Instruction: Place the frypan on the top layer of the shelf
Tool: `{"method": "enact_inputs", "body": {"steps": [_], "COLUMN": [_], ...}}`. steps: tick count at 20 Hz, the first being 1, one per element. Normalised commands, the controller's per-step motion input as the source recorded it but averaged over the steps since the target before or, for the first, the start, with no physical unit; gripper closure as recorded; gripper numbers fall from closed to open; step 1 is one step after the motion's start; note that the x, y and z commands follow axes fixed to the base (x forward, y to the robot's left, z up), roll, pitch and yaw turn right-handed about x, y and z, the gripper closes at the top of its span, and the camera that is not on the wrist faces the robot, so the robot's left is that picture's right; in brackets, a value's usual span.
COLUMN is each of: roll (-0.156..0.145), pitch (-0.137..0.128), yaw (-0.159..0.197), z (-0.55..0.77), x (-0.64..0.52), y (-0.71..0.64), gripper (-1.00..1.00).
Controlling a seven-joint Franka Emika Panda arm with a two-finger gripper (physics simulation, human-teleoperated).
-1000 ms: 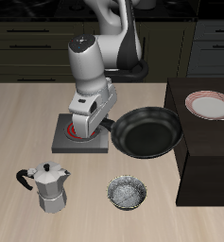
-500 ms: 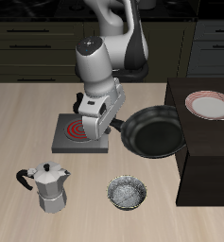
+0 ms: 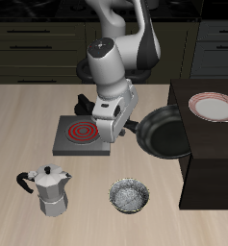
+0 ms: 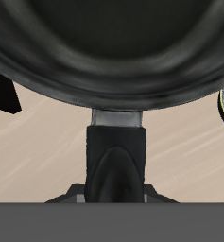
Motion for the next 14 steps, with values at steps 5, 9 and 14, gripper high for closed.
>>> {"method": "enact_inputs", "body": {"steps": [5,9,14], "roll": [0.052,0.042,0.060], "pitch": [0.001,-0.007,0.001], "yaw": [0.014,0.005,0.002], "z": [0.04,0.08,0.06], "x": [-0.06,-0.03,-0.02], "y": [0.37,0.31,0.44], "gripper": [1.00,1.00,1.00]}}
